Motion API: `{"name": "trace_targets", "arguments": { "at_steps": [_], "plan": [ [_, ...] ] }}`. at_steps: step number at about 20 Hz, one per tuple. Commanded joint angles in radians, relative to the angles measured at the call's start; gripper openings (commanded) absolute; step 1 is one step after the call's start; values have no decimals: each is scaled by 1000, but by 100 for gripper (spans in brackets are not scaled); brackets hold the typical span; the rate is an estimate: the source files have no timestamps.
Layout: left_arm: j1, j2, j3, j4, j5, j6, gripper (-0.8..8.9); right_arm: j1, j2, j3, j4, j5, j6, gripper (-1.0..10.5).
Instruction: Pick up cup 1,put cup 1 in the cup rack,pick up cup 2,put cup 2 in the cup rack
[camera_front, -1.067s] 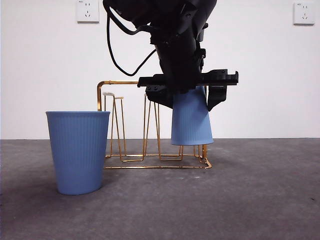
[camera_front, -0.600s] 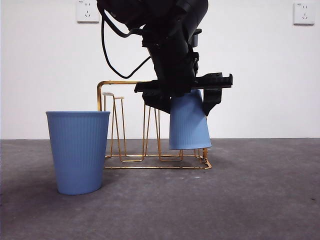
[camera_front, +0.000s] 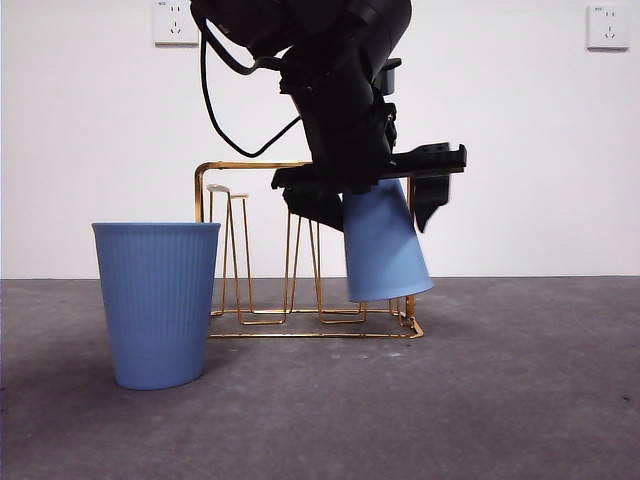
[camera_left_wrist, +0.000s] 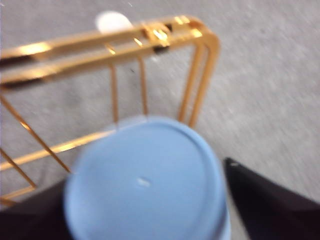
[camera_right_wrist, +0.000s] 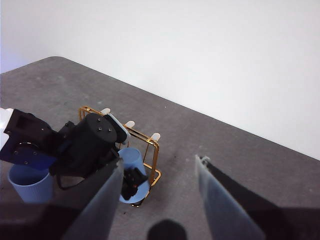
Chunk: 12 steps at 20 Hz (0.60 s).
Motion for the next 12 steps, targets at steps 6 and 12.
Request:
{"name": "trace_targets", "arguments": {
  "at_steps": [6, 12],
  "plan": [
    [0, 16, -6, -79, 49, -7, 477, 0, 0, -5, 6, -4, -10, 252],
    [0, 13, -2, -172, 93, -7, 476, 0, 0, -5, 6, -4, -15, 251]
  ]
}}
